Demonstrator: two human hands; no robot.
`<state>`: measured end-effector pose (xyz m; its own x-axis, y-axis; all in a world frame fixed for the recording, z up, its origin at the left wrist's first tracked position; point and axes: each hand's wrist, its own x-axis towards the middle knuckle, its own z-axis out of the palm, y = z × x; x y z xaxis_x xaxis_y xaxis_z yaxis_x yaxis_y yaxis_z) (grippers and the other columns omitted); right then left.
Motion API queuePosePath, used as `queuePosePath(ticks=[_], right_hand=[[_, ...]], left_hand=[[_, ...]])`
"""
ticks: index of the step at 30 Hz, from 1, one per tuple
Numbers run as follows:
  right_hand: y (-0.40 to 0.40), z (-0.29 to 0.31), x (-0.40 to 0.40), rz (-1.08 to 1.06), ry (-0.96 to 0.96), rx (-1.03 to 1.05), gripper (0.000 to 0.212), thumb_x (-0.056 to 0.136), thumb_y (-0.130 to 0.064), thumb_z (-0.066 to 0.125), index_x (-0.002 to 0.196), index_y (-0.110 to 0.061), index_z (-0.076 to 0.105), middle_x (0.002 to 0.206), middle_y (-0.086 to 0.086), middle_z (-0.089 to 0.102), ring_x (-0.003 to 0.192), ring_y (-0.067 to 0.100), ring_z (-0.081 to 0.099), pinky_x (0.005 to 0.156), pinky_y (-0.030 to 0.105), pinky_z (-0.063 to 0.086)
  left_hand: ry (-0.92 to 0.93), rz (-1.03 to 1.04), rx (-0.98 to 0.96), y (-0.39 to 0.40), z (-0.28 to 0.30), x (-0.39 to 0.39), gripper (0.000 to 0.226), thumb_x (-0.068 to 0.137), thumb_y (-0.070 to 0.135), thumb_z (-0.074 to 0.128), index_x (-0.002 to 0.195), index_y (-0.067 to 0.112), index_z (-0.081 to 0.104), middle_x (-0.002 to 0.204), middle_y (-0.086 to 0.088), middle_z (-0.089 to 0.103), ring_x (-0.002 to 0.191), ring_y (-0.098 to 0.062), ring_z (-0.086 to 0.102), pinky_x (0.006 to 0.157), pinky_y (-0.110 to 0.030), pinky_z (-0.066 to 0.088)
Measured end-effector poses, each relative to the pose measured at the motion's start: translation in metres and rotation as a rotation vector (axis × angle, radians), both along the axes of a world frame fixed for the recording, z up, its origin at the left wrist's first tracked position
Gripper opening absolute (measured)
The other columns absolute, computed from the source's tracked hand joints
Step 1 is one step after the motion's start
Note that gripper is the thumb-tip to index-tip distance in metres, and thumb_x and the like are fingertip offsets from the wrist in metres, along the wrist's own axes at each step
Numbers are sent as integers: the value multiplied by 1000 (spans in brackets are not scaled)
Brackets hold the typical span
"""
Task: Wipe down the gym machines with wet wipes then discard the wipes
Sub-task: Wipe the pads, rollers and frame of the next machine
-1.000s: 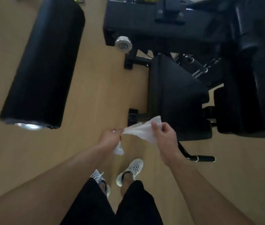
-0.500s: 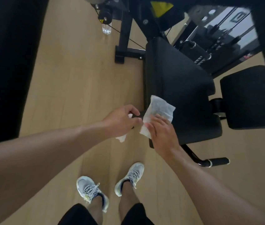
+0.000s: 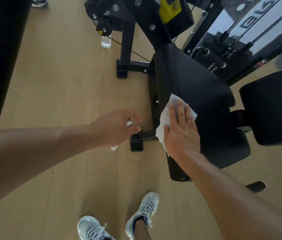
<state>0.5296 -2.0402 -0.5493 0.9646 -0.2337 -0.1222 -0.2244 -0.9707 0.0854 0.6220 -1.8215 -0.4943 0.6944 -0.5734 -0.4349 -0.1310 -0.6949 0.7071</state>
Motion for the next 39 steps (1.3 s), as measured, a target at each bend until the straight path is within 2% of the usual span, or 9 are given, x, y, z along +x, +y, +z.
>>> queuePosePath(ticks=[4,8,13,19,21,26,30,35,39], right_hand=[[7,3,-44,-41,26,-12,77,108,-37,32,158,-17,-23,166,11,-26,155,29,-18,127,44,0],[-13,-2,39,-33,10,-12,80,106,-41,30,155,-20,-30,166,13,-27,155,32,-17,127,48,2],[-28,-3,130,82,86,-152,75,107,-39,33,161,-18,-16,166,10,-27,153,35,-22,127,49,-3],[-10,0,75,349,271,-424,81,102,-46,38,160,-11,-7,167,15,-23,151,39,-27,124,55,-11],[-17,6,101,358,242,-386,78,103,-45,37,161,-13,-5,168,12,-19,152,36,-24,124,54,-10],[-32,8,199,54,108,-109,87,98,-34,51,162,-24,-7,168,2,-21,153,34,-22,125,54,-5],[-33,-4,204,37,55,-115,89,98,-34,53,162,-24,-8,169,2,-20,154,36,-19,125,55,-2],[-39,2,222,38,34,-22,86,101,-37,49,162,-23,-11,169,2,-18,155,33,-17,126,51,-2],[-47,6,236,43,34,39,86,100,-37,49,162,-23,-8,169,3,-17,155,33,-16,126,50,-3]], left_hand=[[18,-35,-46,-6,1,2,23,99,41,57,122,36,57,85,14,54,72,-4,56,59,-21,39],[-14,-103,-65,-17,6,8,24,100,42,56,124,38,54,83,17,49,74,-1,51,60,-19,36],[-43,-55,-64,-18,1,20,24,102,36,54,126,34,55,85,16,52,74,-4,55,58,-19,39],[-70,-80,-47,-20,6,23,24,106,32,45,129,33,53,85,16,50,61,-4,52,51,-15,36],[-83,-85,-46,-22,7,24,25,107,31,43,130,32,53,81,15,49,60,-4,49,50,-16,34],[-142,-99,2,-18,2,34,25,107,30,44,130,33,54,77,11,52,60,-6,53,51,-17,38],[-212,-77,21,-16,3,38,26,107,34,44,131,34,53,74,14,45,63,-4,49,54,-19,35],[-184,9,-17,-11,3,44,25,99,49,53,121,38,56,78,10,54,71,-7,59,59,-25,43],[-242,31,80,-13,5,49,42,86,70,57,114,39,61,85,18,46,91,-9,58,72,-30,45]])
